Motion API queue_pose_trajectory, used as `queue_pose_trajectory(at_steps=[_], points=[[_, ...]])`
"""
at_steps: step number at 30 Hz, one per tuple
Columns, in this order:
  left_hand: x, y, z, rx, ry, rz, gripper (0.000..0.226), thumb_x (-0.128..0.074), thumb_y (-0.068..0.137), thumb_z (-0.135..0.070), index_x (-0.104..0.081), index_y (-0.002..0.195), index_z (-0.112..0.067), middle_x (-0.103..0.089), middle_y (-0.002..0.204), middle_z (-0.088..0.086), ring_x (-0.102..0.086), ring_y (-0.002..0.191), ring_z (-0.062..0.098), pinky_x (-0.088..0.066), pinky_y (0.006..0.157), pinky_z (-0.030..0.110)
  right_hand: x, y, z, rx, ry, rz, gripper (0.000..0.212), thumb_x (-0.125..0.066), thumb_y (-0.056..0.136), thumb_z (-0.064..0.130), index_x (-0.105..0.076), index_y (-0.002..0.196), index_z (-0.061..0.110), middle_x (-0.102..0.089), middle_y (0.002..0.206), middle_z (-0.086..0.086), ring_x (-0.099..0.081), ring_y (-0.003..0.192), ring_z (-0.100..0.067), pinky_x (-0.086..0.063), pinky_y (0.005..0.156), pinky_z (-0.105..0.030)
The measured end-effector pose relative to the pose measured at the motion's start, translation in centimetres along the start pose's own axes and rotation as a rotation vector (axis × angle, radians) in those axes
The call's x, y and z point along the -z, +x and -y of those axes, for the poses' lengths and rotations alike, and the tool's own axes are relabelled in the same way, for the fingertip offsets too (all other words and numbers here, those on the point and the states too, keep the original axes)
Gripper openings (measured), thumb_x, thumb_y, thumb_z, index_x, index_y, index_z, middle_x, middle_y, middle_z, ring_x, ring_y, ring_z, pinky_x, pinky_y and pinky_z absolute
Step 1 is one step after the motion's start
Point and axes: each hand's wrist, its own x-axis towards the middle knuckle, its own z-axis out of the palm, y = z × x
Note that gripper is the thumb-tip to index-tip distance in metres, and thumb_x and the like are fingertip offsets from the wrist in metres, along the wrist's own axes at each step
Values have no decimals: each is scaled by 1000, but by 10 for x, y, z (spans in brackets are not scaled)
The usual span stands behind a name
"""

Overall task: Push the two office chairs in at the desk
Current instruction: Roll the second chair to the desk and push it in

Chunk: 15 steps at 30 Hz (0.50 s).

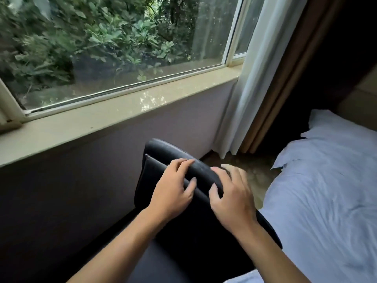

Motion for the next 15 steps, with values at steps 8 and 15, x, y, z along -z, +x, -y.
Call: queue_pose_trajectory(at_steps=[8,15], points=[[-48,52,-1,191,388,124,49,-39,97,-51,-39,144,-38,-22,159,5,-15,147,21,-19,115,41,-28,67,-83,-318,457,971,60,-64,83,46,-44,138,34,-58,123,9,-55,116,-16,-43,97,-31],[-75,69,-2,386,515,38,39,-41,96,-48,-61,106,-16,-32,155,2,-5,150,18,-25,112,49,-51,48,-101,-426,1037,1137,46,-71,65,21,-67,110,32,-74,106,-2,-69,99,-22,-51,91,-37]])
